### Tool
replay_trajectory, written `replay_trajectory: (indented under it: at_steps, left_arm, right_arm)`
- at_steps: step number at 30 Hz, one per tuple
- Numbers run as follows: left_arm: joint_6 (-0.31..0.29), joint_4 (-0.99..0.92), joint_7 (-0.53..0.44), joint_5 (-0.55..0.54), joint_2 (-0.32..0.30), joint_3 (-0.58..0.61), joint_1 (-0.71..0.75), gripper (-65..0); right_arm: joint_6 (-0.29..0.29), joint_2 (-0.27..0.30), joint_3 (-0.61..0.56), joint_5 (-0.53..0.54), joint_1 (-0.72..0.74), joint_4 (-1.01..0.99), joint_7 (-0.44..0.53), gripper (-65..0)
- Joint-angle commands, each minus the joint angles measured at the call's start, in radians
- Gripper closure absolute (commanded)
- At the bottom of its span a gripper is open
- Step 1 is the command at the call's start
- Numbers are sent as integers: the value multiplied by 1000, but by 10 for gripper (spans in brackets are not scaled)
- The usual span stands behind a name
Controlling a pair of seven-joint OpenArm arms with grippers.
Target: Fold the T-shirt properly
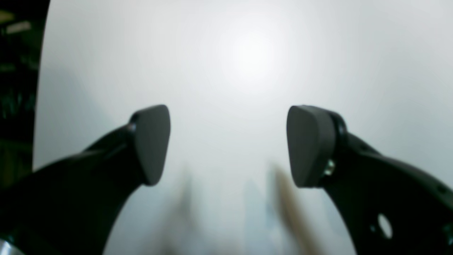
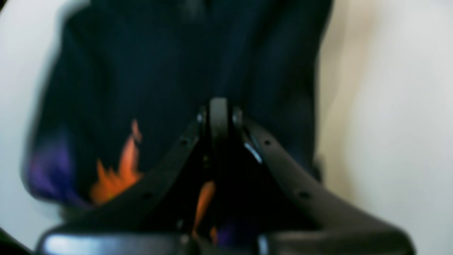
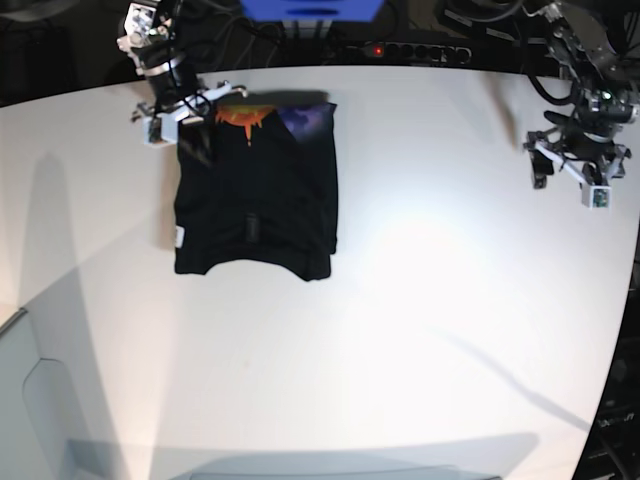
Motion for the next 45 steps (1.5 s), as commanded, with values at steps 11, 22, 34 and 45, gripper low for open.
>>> replay_trajectory:
  at_steps: [11,22,34,45]
  left_arm:
    - [0,28,-30,-9,46,-47,66,-494]
    - [1,79,-25,-9,89,-112,119,-497]
    - [0,165,-36,-9,176,-159,265,-301]
    - [0,156,-36,-9,327,-239,458,-1]
  right_arm:
    - [15,-4,-353,14,-5,68,33,0]
    - [12,108,-503,21,76,-339,69,0]
    - [11,213,-459,22,-157,100,267,0]
    - [11,235,-264,22,-378,167,255,0]
